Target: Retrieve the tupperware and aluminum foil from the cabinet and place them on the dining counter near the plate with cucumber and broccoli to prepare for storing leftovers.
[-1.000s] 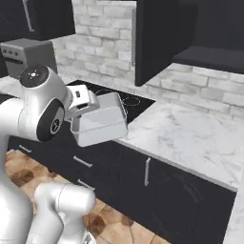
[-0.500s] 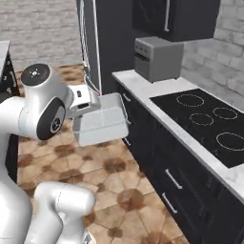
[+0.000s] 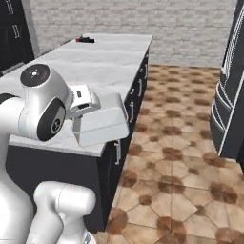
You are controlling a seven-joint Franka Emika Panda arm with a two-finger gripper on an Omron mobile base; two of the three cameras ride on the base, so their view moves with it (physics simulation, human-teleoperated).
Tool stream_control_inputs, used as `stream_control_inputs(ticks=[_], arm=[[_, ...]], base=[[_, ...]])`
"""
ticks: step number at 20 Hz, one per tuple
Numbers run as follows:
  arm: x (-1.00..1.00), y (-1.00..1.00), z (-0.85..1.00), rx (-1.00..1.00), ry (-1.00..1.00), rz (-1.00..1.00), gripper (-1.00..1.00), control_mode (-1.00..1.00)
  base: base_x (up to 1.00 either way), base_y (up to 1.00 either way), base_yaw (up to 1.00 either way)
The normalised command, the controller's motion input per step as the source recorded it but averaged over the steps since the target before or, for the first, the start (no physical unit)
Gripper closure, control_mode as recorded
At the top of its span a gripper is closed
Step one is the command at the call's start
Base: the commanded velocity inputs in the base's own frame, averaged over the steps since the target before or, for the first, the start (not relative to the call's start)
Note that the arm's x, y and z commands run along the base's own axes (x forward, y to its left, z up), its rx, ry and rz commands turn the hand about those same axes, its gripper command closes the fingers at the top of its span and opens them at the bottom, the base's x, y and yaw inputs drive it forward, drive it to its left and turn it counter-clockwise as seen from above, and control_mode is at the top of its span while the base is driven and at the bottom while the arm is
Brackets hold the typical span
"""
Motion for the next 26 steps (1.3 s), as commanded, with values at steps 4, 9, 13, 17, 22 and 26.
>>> stream_control_inputs(ticks=[4,9,13,17,22,26], arm=[[0.00,0.00,0.00,0.00,0.00,0.00,1.00,1.00],[0.00,0.00,0.00,0.00,0.00,0.00,1.00,1.00],[0.00,0.00,0.00,0.00,0.00,0.00,1.00,1.00],[0.00,0.00,0.00,0.00,0.00,0.00,1.00,1.00],[0.00,0.00,0.00,0.00,0.00,0.00,1.00,1.00],[0.00,0.00,0.00,0.00,0.00,0.00,1.00,1.00]], base=[[-0.11,1.00,0.72],[0.00,1.00,0.58],[0.11,1.00,0.47],[0.25,1.00,0.40],[0.58,1.00,0.29],[0.92,1.00,0.16]])
